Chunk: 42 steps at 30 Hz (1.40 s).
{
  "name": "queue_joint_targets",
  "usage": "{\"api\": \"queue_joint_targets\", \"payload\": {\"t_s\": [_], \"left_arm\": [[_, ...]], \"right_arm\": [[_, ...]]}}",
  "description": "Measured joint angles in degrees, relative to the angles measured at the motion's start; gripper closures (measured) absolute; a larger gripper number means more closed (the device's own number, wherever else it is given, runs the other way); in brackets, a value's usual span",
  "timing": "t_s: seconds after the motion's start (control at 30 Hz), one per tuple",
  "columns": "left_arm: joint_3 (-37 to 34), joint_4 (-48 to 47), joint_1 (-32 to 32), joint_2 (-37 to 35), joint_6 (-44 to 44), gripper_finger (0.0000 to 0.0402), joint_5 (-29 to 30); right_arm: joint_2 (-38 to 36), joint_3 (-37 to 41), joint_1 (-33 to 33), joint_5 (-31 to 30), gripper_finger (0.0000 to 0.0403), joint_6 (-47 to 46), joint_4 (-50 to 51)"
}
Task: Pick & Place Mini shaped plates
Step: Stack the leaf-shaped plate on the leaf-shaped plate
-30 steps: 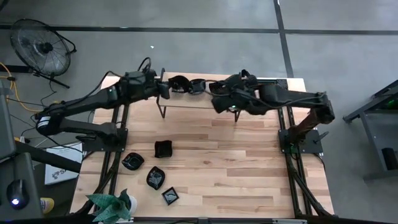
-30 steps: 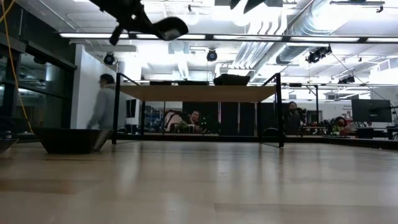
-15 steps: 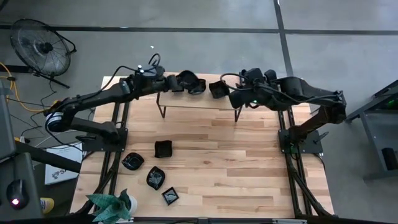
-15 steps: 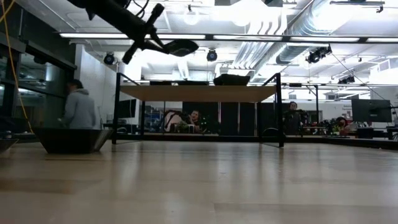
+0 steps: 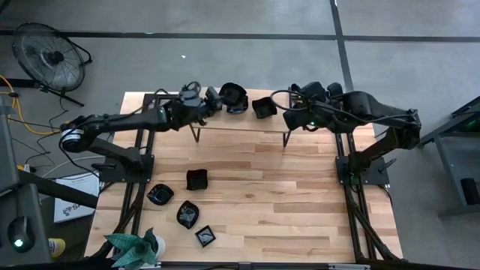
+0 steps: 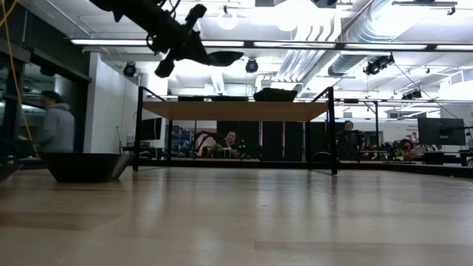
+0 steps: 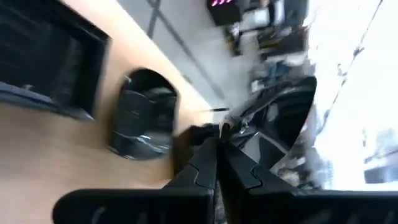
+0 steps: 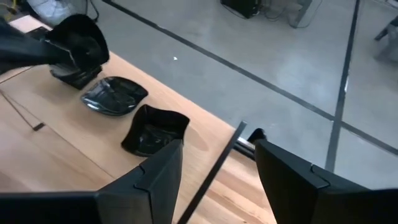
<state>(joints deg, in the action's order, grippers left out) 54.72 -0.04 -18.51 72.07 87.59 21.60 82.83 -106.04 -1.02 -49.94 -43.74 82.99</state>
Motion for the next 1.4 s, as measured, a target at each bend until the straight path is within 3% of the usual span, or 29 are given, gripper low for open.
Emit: {"api": "queue_joint_targets", "payload": {"t_s": [0.53,0.87,1.03,1.4], "left_arm": [[0.4,9.4,11.5,8.5,21.9,0.0401,20.4],[7.3,8.5,11.8,15.9,24.0,0.0401,24.0],[7.3,4.3,11.8,15.9,30.1,0.0401,29.6],[7.3,2.6,12.3,15.8,31.4,0.0401,29.5]], "right_arm": [[-1.1,0.0,0.0,-2.7,0.0206,0.2,1.7],[-1.1,0.0,0.0,-2.2,0.0206,0.2,2.2],[-1.1,0.0,0.0,-2.2,0.0206,0.1,2.2],[-1.1,0.0,0.0,-2.2,0.0206,0.2,2.2]]}}
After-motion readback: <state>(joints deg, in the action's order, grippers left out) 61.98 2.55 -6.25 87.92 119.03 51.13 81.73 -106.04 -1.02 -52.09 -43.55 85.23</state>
